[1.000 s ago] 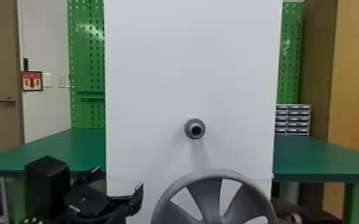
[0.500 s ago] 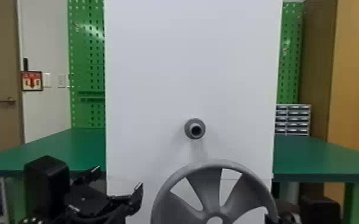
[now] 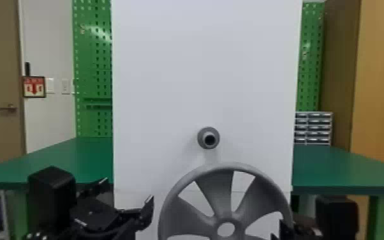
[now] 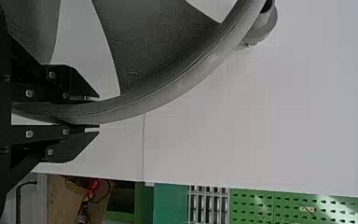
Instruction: Hold the wheel and insert it
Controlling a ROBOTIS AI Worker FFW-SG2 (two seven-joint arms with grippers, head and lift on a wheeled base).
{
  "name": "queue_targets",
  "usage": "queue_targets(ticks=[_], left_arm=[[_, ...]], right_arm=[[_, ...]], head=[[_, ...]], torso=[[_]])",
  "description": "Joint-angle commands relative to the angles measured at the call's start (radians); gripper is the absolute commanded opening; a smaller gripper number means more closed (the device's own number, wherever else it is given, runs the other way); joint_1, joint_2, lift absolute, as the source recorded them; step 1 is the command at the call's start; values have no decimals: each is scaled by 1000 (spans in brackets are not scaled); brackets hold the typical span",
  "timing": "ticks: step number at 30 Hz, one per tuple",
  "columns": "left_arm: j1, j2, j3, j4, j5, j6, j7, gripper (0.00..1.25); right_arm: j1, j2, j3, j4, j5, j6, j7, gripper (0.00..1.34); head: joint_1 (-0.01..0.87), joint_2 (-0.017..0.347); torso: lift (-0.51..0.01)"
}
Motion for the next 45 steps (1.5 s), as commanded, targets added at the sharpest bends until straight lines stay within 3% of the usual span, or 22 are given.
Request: queue_targets(ticks=[1, 14, 45], left_arm=[[-1, 0, -2, 0, 0, 0, 0, 1147], [2, 0, -1, 0, 0, 0, 0, 1147], [7, 0, -4, 0, 0, -2, 3, 1147]], right_arm=[[-24, 1, 10, -1, 0, 14, 0, 183], [-87, 6, 26, -21, -9, 88, -35, 183], [-200, 6, 19, -38, -17, 157, -39, 183]], head=[[97, 15], [97, 15], [97, 15]], torso=[[-442], [-442], [-442]])
